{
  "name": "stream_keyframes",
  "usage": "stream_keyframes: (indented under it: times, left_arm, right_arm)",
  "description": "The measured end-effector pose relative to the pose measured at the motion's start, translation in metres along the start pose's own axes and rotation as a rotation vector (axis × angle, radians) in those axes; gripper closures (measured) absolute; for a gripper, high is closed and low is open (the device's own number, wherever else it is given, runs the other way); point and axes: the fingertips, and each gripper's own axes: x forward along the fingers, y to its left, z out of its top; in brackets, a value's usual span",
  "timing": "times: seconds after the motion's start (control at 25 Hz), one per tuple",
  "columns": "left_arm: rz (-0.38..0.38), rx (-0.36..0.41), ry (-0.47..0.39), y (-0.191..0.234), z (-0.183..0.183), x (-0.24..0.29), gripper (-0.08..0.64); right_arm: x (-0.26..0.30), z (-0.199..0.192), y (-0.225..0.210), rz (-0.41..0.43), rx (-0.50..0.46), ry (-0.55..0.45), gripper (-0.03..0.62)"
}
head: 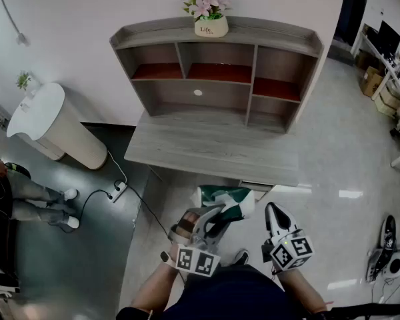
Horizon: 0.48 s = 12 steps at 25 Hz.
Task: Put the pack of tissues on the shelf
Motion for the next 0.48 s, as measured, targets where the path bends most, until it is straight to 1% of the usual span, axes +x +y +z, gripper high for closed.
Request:
stream_keyframes:
  times: [0.16, 0.48]
  left_arm:
    - [0.004, -0.015, 0.020, 0.004, -0.021, -0.018, 0.402]
    - [0.029, -0.021, 0.020, 0.028, -0.047, -0.035, 0.402]
  right_arm:
    - [0.006, -0.012, 0.029, 0.022, -0.030, 0.016, 0.581]
    - [0.031, -0.012, 0.055, 0.044, -0.038, 0.009, 0.581]
